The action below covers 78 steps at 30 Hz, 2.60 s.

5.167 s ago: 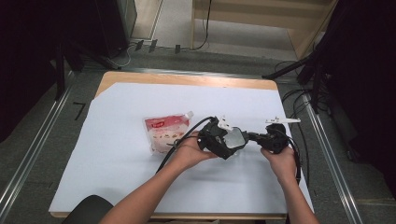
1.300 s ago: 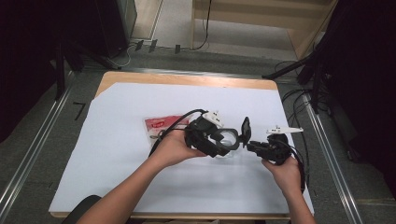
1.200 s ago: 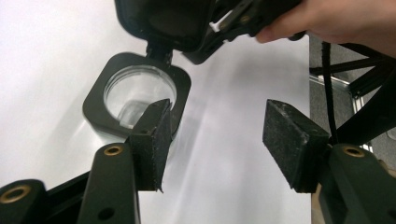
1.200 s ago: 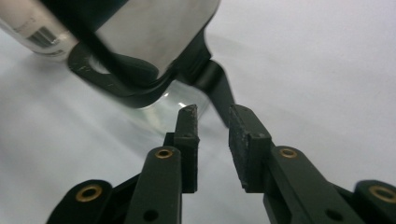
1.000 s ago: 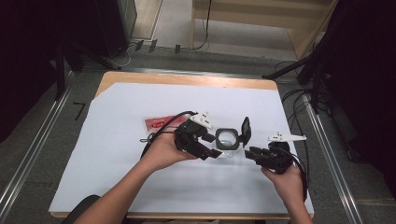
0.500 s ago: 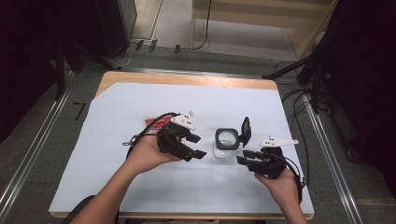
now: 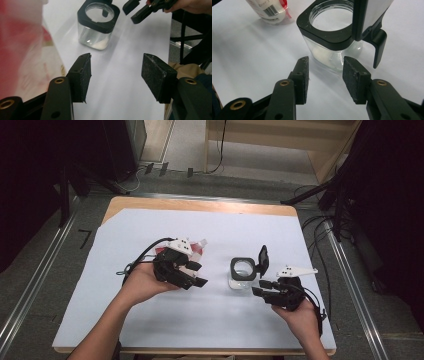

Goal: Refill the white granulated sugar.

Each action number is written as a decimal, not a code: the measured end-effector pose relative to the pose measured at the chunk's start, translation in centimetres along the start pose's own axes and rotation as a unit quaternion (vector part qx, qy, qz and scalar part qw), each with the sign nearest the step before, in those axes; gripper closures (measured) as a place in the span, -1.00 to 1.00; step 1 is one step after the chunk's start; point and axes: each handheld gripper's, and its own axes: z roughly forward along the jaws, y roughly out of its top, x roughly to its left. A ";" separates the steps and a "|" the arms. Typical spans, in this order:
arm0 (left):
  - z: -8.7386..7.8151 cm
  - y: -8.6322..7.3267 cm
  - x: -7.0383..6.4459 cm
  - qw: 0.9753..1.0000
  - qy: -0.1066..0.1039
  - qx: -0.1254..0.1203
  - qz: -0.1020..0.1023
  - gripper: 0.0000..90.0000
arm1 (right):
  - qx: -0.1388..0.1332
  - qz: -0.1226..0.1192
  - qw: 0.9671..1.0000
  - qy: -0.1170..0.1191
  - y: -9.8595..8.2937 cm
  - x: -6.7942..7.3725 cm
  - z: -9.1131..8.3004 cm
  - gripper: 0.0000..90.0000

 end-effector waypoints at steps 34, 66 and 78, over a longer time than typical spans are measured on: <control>-6.6 -5.0 0.9 0.997 0.044 -0.025 -0.051 -0.08 | 0.005 -0.021 1.000 0.022 0.8 1.1 0.9 0.28; -5.3 -3.8 5.3 0.996 0.067 -0.011 -0.066 0.28 | 0.013 -0.057 0.997 0.046 1.3 3.5 2.6 0.28; -4.1 -2.7 5.9 0.998 0.051 0.005 -0.022 0.89 | 0.015 -0.070 0.996 0.058 2.1 4.9 4.3 0.22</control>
